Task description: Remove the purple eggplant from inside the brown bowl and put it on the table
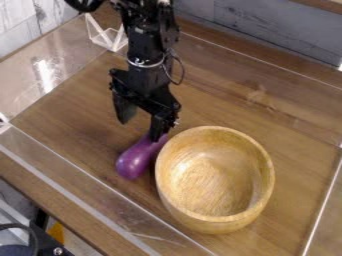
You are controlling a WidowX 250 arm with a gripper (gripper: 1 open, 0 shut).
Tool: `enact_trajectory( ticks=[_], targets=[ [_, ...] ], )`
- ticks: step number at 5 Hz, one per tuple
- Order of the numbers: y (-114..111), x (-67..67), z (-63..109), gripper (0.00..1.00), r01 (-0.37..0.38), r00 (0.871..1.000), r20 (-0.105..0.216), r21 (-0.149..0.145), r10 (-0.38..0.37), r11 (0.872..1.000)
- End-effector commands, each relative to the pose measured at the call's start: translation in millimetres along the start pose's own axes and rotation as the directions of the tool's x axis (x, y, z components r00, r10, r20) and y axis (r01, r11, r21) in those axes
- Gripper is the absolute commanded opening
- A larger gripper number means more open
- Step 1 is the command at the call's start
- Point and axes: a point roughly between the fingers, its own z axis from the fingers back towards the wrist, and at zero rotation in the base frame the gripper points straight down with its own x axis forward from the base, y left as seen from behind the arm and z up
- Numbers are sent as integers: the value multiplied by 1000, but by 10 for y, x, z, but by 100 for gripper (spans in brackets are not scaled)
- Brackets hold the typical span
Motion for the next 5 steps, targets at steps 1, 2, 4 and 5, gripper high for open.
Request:
enact_trajectory(
  ticks=[1,2,4,5],
  targets=[
    [50,67,199,100,-9,998,59,6,9,1000],
    [56,75,288,100,-11,998,63,3,11,1000],
    [14,154,814,100,-11,992,122,-4,12,1000],
    [-97,227,983,100,-8,991,136,-3,8,1000]
  ],
)
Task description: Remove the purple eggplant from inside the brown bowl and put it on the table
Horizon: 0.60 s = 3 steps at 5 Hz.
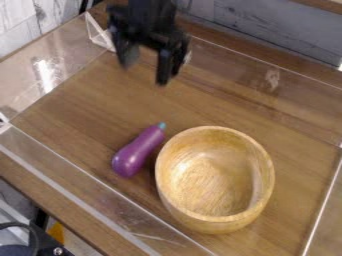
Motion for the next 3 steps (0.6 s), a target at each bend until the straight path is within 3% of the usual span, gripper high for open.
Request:
enact_trajectory(
  ticks=[1,3],
  targets=[
    [-37,84,102,100,-5,998,55,5,5,1000],
    [47,104,-49,100,-25,999,42,-1,25,1000]
  ],
)
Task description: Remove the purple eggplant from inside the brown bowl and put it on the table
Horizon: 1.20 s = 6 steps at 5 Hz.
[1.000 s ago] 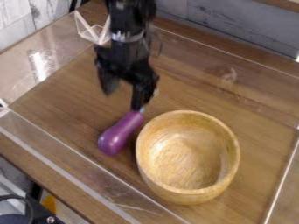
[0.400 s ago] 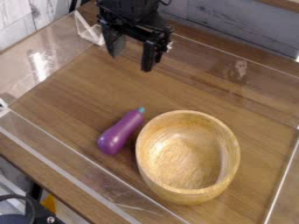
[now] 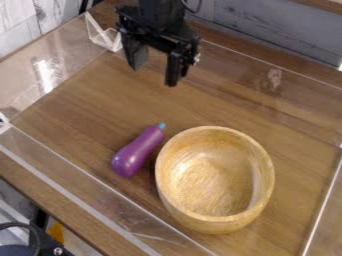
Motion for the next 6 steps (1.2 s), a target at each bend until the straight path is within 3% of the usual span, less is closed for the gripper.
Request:
enact_trajectory(
  ticks=[1,2,6],
  targets=[
    [97,85,11,100,-21,999,34,3,21,1000],
    [127,154,-42,100,-31,999,35,0,31,1000],
    [92,65,-207,100,-52,999,-14,-16,52,999]
  ],
)
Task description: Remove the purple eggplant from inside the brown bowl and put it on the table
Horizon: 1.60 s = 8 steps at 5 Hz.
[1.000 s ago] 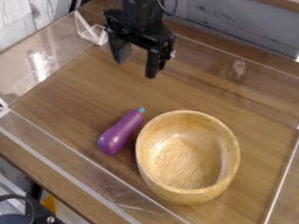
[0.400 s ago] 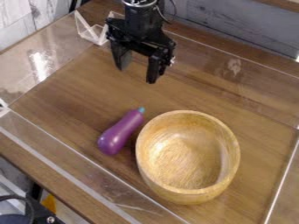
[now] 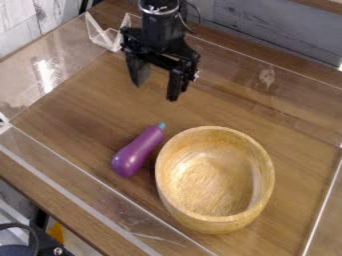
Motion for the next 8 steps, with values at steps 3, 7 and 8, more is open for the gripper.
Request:
enact_trajectory(
  ticks=[3,7,8],
  targets=[
    [-31,-40,103,100,-15,1000,10,-5,15,1000],
    [-7,-80,155,100,-5,1000,-2,-21,5,1000],
    [8,-81,165,100,-3,1000,-4,-24,3,1000]
  ],
)
